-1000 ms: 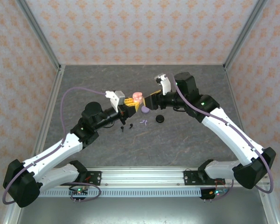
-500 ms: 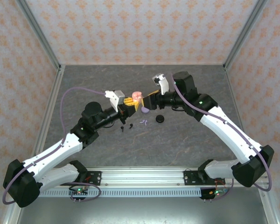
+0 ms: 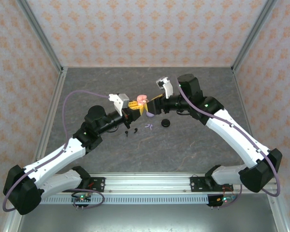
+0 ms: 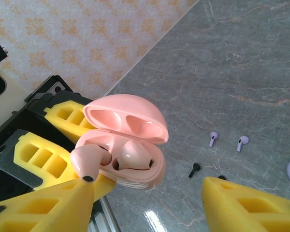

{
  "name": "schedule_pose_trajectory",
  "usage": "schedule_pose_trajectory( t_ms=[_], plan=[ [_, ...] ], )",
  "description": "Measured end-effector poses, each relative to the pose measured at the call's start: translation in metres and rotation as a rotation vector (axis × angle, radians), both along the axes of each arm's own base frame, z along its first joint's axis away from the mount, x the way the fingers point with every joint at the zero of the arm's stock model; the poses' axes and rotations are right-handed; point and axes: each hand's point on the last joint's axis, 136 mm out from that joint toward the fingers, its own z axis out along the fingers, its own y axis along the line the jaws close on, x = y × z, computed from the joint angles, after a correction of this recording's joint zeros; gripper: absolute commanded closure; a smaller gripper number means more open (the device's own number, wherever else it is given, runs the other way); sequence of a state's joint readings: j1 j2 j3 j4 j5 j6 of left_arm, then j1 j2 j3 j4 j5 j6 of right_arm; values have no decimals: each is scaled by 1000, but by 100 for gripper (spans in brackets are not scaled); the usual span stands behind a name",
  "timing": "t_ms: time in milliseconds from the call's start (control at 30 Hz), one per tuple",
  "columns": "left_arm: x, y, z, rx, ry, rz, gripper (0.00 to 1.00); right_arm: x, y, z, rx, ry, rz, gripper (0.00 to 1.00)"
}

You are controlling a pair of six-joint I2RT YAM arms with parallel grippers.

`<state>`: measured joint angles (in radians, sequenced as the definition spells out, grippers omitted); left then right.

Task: Insert the wireless bluetooth earbuds into the charging case

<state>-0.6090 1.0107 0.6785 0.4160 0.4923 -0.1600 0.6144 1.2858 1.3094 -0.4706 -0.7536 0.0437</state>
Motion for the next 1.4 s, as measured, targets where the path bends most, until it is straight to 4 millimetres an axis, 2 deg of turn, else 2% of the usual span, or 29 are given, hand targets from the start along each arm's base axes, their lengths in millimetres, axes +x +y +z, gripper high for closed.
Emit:
schedule_pose_trajectory(
  t_ms=[100,433,567,767,1067,1400],
  plan=[
    [0,0,0,0,0,0,100,-1,0,0,-3,-7,6,31],
    [0,0,0,0,0,0,100,-6,-8,1,-29,-24,0,31],
    [0,0,0,0,0,0,100,-9,-18,9,-33,-55,-27,39],
    [0,0,1,-1,-2,0,100,0,-27,9,-41,-60,-79,42],
    [-2,2,5,-8,-11,0,100,9,-21,-1,-43,-20,-86,42],
    [-2,2,5,-8,-11,0,100,12,-14,5,-6,-23,-74,42]
  ],
)
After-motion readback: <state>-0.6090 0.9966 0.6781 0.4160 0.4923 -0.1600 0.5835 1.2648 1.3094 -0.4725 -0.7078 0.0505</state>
